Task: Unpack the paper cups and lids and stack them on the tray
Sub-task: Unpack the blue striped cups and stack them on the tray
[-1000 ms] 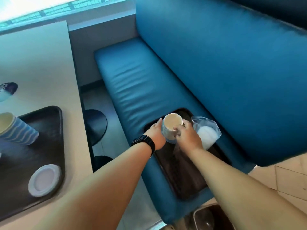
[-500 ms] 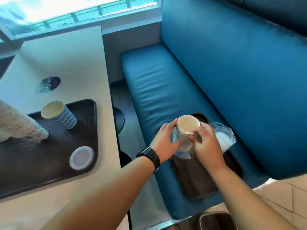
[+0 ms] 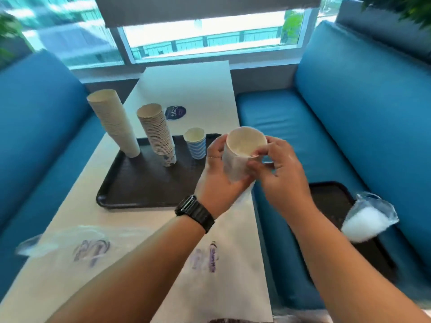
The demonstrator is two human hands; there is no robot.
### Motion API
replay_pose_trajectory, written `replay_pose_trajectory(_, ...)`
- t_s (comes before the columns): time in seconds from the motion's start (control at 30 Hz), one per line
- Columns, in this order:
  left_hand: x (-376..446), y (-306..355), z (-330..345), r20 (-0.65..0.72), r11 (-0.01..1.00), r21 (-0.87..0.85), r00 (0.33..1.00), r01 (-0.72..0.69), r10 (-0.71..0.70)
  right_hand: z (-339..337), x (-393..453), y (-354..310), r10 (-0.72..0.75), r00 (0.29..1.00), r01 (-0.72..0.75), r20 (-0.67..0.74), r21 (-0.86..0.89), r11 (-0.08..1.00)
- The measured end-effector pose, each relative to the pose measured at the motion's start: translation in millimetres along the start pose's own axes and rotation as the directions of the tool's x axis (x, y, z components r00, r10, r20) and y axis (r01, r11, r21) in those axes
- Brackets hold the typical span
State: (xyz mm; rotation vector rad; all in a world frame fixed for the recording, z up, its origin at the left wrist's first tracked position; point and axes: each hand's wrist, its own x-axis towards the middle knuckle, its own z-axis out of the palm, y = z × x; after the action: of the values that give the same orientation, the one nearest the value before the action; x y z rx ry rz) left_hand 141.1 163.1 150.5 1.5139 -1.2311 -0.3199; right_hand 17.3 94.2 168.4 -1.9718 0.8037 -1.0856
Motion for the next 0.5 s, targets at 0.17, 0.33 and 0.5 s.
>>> replay_pose_trajectory(0.17,-30,-16,-93,-0.101,0.994,0.106,0.995,0.031,-0.021,75,-19,-55,-0.067,0.99,0.063,0.124,0.036,0.997)
replay_pose_trajectory(0.33,-73,-36,-165,-0.149,0.984,0.062,0.977,0.165,-0.154,134,-47,-97,-0.097,0.964,0.088,0.248,0.047,0.995)
replay_pose_trajectory(0.5,-113,-49,-208,-0.164,0.983,0.063,0.973,0.175,-0.163,162,-65,-126,-0.029,0.935,0.025,0.355,0.016,1.0)
